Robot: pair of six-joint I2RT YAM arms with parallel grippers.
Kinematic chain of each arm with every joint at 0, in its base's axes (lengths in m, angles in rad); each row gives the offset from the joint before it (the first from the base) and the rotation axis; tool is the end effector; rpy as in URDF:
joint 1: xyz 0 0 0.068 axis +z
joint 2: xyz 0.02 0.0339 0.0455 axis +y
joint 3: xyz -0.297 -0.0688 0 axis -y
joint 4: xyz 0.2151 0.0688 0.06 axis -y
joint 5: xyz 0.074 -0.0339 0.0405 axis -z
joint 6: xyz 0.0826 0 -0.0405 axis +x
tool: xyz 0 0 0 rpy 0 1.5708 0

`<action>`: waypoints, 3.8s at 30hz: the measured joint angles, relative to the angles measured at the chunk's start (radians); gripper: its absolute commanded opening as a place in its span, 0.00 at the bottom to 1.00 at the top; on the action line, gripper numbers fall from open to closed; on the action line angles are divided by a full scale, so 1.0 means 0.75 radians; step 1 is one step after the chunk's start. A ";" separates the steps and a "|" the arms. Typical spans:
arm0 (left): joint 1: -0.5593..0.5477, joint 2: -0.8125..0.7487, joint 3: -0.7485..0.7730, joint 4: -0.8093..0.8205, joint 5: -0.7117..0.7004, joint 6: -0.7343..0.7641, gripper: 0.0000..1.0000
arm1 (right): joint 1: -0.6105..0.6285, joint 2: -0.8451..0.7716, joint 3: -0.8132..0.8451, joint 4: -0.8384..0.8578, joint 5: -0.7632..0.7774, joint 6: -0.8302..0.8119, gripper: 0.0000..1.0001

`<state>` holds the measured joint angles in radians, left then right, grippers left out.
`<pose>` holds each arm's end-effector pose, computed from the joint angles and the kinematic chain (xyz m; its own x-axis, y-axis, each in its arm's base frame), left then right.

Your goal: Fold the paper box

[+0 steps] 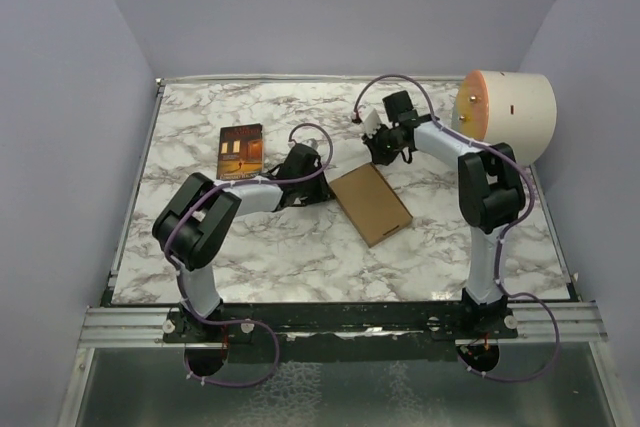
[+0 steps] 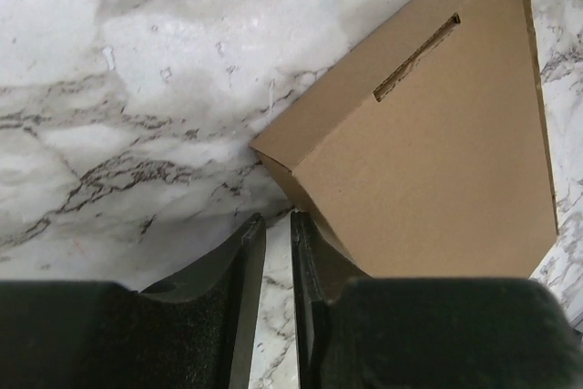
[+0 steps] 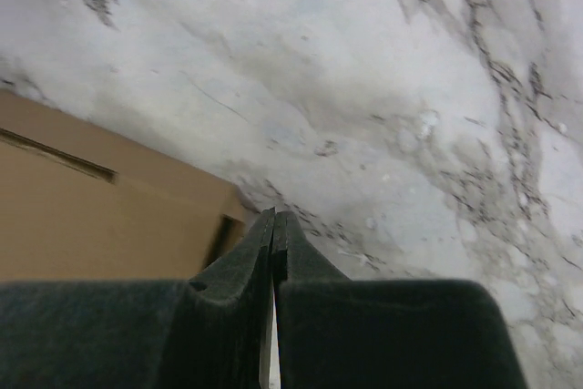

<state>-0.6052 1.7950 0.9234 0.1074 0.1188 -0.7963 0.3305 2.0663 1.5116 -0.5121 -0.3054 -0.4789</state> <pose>0.3094 -0.2260 0.1691 -0.8521 -0.2736 -0.4463 0.0375 0.8184 -0.5734 0.4171 0.1693 0.1787 -0.5292 -0.6462 -0.5499 -0.7782 0.6279 0.0111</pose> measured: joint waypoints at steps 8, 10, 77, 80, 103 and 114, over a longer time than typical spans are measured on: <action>0.016 0.085 0.160 -0.150 0.056 0.039 0.19 | 0.129 -0.030 -0.016 0.036 0.121 0.002 0.01; 0.017 0.093 0.180 -0.174 0.063 0.045 0.20 | 0.134 -0.044 -0.016 0.037 0.148 0.021 0.01; -0.360 -0.172 -0.191 -0.024 -0.021 -0.146 0.26 | -0.030 -0.771 -0.959 0.011 0.007 0.005 0.04; -0.371 -0.100 -0.106 -0.030 -0.025 -0.148 0.26 | -0.034 -0.771 -0.958 -0.006 -0.020 -0.008 0.03; -0.328 -0.470 -0.137 -0.204 -0.266 0.110 0.45 | -0.129 -1.048 -0.957 0.052 0.047 -0.008 0.28; -0.301 -0.814 -0.349 -0.110 -0.329 0.217 0.70 | -0.151 -1.181 -0.903 0.042 -0.051 -0.031 0.27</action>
<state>-0.8307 1.1843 0.6617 0.0246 -0.1280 -0.6334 0.2176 1.1805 0.8341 -0.4808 -0.3435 -0.5022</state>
